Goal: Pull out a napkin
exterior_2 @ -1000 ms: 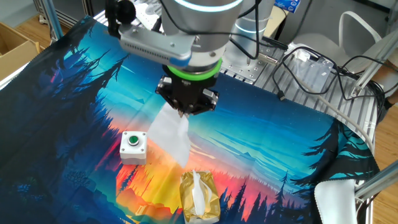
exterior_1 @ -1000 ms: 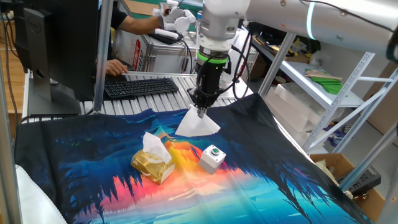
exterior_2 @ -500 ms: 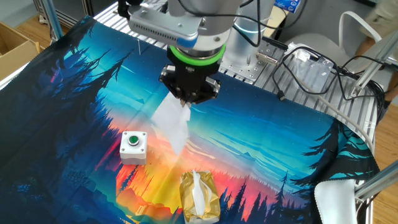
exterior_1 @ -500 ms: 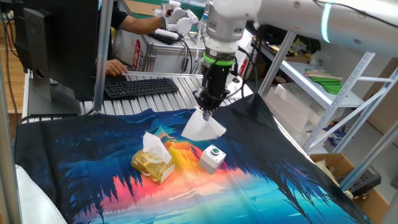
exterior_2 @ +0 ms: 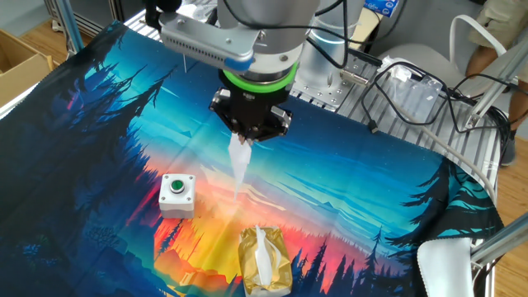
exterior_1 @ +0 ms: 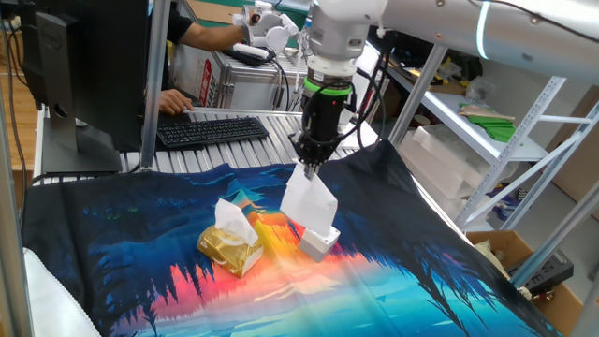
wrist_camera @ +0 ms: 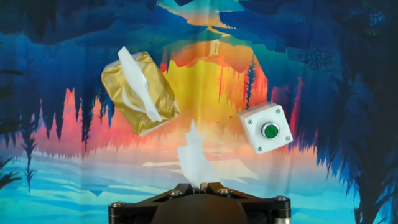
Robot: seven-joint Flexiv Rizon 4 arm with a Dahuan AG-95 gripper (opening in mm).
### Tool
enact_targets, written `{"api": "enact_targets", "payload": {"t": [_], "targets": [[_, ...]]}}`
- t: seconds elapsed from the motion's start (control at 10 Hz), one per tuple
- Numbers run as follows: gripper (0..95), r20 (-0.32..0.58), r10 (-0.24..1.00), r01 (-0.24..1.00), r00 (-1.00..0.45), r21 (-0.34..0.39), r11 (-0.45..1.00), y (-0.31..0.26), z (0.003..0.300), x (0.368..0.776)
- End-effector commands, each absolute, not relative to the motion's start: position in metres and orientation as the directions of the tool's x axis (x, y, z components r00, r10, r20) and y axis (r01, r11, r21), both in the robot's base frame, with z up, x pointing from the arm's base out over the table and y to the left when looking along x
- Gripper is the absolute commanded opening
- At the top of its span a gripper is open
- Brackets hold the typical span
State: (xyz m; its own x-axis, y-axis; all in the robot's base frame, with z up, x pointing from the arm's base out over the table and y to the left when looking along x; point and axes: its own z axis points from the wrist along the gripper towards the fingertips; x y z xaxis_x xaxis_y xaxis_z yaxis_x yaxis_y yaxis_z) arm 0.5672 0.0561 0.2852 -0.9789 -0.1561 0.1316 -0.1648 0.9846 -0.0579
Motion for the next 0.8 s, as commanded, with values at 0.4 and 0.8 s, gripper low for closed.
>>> {"api": "enact_targets", "payload": {"t": [0.4, 0.8], "targets": [[95.0, 0.129, -0.072, -0.081, -0.989, -0.06, 0.995, 0.0566, 0.2857, 0.5678], [95.0, 0.125, -0.031, -0.038, -0.992, -0.058, 0.998, 0.0567, 0.2856, 0.5679]]}}
